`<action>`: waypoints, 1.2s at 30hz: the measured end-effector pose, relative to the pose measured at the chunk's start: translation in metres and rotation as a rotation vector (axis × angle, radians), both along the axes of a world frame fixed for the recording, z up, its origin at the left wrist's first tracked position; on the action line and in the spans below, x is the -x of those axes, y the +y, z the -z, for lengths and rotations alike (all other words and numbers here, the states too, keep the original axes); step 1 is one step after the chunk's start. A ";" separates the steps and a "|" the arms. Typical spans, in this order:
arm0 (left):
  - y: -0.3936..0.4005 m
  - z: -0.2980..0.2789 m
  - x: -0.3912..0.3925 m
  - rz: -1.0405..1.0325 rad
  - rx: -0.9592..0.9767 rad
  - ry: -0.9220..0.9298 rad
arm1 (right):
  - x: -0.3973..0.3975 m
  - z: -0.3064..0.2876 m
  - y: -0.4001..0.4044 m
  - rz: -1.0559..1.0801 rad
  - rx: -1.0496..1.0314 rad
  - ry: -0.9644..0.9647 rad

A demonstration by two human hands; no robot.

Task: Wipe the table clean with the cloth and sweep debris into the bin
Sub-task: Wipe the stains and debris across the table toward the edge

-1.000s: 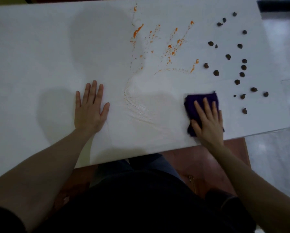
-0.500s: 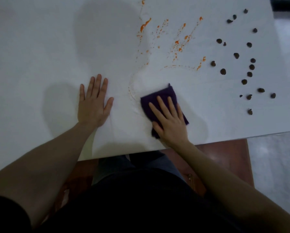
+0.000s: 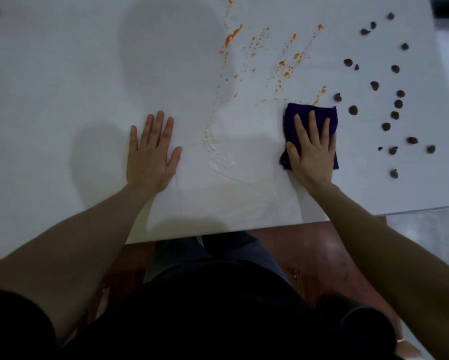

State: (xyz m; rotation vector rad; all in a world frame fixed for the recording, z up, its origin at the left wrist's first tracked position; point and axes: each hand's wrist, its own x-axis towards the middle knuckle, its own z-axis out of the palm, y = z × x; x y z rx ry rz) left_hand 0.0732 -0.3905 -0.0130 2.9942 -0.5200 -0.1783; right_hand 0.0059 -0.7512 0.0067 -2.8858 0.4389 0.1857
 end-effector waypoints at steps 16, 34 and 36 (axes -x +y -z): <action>-0.001 -0.002 0.000 -0.012 0.028 -0.001 | 0.097 -0.006 -0.047 -0.008 -0.004 0.017; -0.001 -0.001 0.000 -0.009 0.033 0.007 | 0.100 0.003 0.003 -0.326 -0.027 -0.060; -0.001 -0.001 0.000 -0.009 0.031 0.006 | 0.113 -0.001 -0.027 -0.265 -0.001 -0.009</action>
